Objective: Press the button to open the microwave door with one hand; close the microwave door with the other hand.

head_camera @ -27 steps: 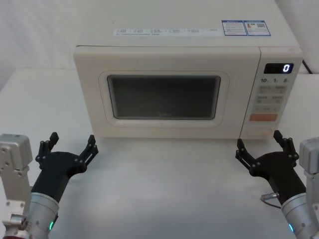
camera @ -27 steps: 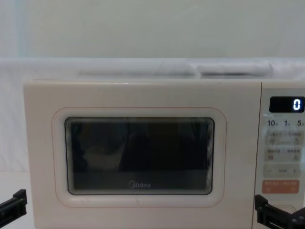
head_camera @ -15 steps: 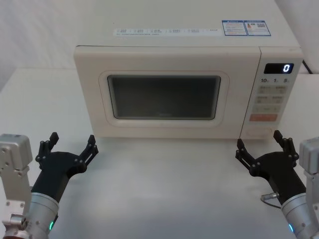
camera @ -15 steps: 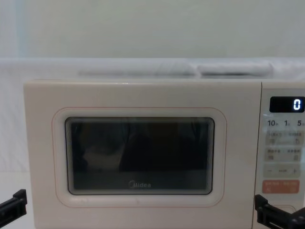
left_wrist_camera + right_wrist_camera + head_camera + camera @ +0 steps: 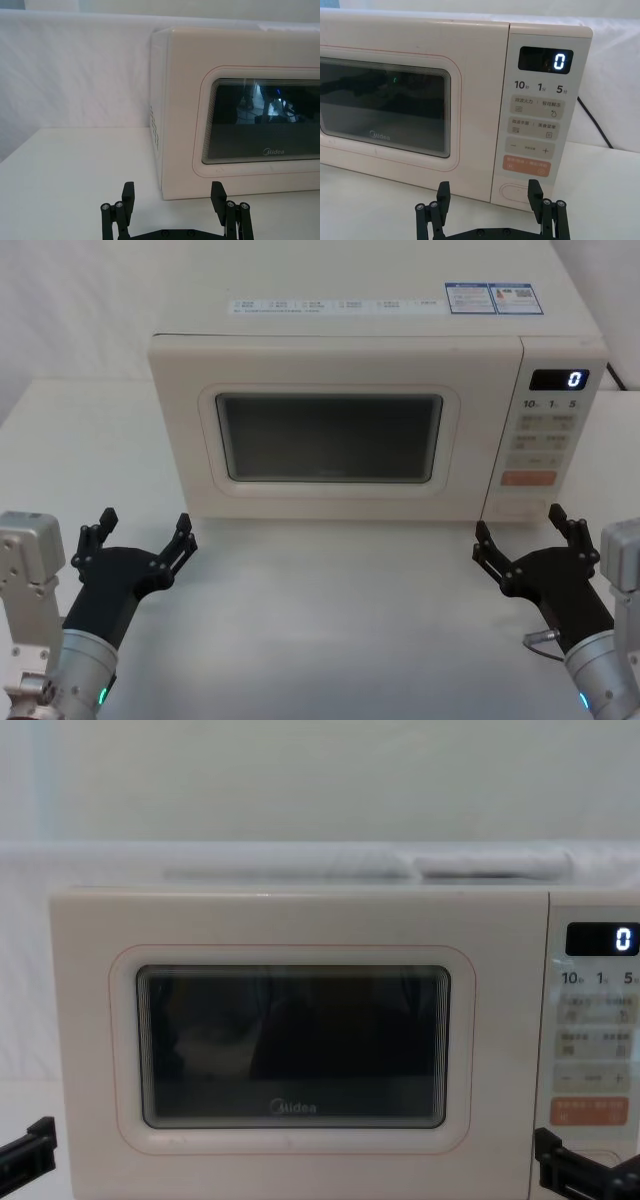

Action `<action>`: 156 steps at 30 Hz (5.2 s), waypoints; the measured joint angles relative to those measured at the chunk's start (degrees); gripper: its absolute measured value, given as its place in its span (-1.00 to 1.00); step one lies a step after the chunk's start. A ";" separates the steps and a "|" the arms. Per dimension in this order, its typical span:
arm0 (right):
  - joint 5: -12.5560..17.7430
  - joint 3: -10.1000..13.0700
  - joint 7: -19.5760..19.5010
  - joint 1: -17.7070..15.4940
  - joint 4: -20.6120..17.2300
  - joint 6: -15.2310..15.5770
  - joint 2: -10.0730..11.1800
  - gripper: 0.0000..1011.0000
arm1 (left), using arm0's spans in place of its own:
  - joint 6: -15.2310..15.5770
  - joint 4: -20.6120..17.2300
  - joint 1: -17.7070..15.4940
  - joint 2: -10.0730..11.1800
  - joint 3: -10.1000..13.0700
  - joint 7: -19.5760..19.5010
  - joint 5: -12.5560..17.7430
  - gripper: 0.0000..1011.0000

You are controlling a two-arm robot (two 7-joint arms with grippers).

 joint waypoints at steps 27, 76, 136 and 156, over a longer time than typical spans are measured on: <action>0.00 0.00 0.00 0.00 0.00 0.00 0.01 0.98 | 0.00 0.00 0.00 0.00 0.00 0.00 0.00 0.98; 0.00 0.00 0.00 0.00 0.00 0.00 0.00 -1.00 | 0.00 0.00 0.00 0.00 0.00 0.00 0.00 0.98; 2.60 6.83 7.37 10.51 14.08 7.15 -7.33 -1.00 | 0.00 0.00 0.00 0.00 0.01 0.00 0.00 0.98; 2.92 7.47 7.30 12.71 16.68 7.04 -7.46 -1.00 | 0.00 0.00 0.00 0.00 0.01 0.00 0.00 0.98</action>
